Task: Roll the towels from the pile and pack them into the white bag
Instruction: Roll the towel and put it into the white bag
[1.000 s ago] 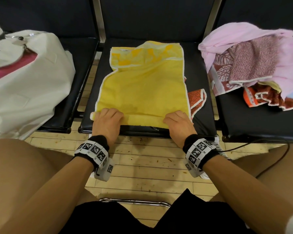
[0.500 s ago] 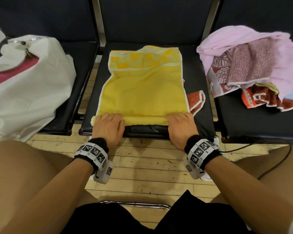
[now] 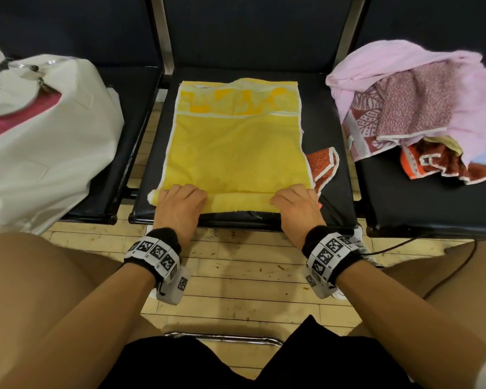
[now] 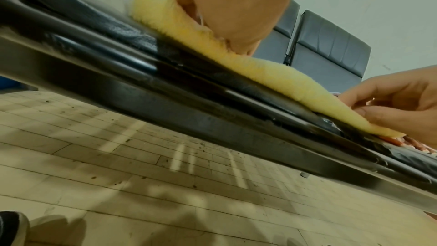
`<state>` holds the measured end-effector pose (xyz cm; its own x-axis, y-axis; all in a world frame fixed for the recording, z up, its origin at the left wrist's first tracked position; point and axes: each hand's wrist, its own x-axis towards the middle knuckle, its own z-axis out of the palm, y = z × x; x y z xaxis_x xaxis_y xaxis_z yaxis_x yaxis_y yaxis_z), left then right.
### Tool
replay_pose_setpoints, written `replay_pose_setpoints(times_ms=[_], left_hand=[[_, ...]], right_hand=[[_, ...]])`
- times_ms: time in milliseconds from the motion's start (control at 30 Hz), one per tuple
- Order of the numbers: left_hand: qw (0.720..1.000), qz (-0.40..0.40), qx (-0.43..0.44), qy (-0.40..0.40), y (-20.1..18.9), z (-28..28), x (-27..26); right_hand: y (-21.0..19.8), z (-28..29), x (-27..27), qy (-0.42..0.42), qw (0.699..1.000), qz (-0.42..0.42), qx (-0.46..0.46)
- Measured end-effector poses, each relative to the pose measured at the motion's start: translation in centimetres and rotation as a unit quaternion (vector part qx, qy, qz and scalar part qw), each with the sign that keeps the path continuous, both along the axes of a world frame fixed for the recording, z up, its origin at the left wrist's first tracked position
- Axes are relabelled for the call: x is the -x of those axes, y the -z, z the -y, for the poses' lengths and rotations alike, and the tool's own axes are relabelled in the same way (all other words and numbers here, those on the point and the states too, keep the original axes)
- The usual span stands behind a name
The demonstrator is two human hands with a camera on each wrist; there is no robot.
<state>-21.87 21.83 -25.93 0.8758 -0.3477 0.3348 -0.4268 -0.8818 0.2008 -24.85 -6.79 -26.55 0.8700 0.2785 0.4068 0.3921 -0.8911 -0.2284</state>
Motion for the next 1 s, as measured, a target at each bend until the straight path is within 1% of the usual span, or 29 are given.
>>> replay_pose_setpoints(times_ms=[100, 167, 233, 400, 467, 533, 633, 700, 767, 833, 933, 1000], left_hand=[[0.999, -0.035, 0.007, 0.009, -0.1, -0.1, 0.1], [0.997, -0.077, 0.019, 0.005, -0.5, -0.2, 0.4], [0.994, -0.108, 0.009, 0.002, -0.6, -0.1, 0.6], [0.994, -0.112, 0.011, -0.003, -0.5, -0.4, 0.3], [0.994, -0.107, 0.003, -0.018, -0.8, -0.2, 0.4], [0.994, -0.105, -0.008, -0.033, -1.2, 0.1, 0.6], [0.991, -0.120, -0.021, -0.047, -1.6, 0.1, 0.6], [0.990, -0.127, -0.022, -0.051, -1.5, -0.1, 0.4], [0.990, -0.130, -0.025, -0.049, -1.5, -0.3, 0.3], [0.991, -0.119, -0.034, -0.055, -1.3, -0.2, 0.3], [0.994, -0.074, -0.024, -0.082, -0.9, -0.1, 0.3], [0.997, -0.038, -0.005, -0.067, -0.7, 0.0, 0.3]], right_hand=[[0.2, -0.1, 0.5, 0.000, 1.000, -0.029, -0.002], [-0.1, 0.0, 0.8, 0.018, 0.998, -0.059, -0.001], [-0.3, 0.0, 1.1, 0.035, 0.996, -0.076, -0.005], [0.2, 0.1, 0.5, 0.059, 0.997, -0.045, -0.001], [-0.2, 0.3, 0.2, 0.067, 0.996, -0.053, 0.002], [-1.0, 0.3, 0.1, 0.072, 0.994, -0.081, 0.008], [-2.0, 0.2, 0.1, 0.066, 0.985, -0.153, 0.035], [-2.0, 0.3, 0.1, 0.066, 0.982, -0.172, 0.036], [-1.7, 0.3, 0.2, 0.069, 0.984, -0.163, 0.019], [-1.3, 0.3, 0.3, 0.070, 0.989, -0.131, -0.008], [-0.9, 0.3, 0.0, 0.044, 0.997, -0.069, -0.003], [-1.0, 0.0, -0.2, 0.012, 0.999, -0.041, 0.014]])
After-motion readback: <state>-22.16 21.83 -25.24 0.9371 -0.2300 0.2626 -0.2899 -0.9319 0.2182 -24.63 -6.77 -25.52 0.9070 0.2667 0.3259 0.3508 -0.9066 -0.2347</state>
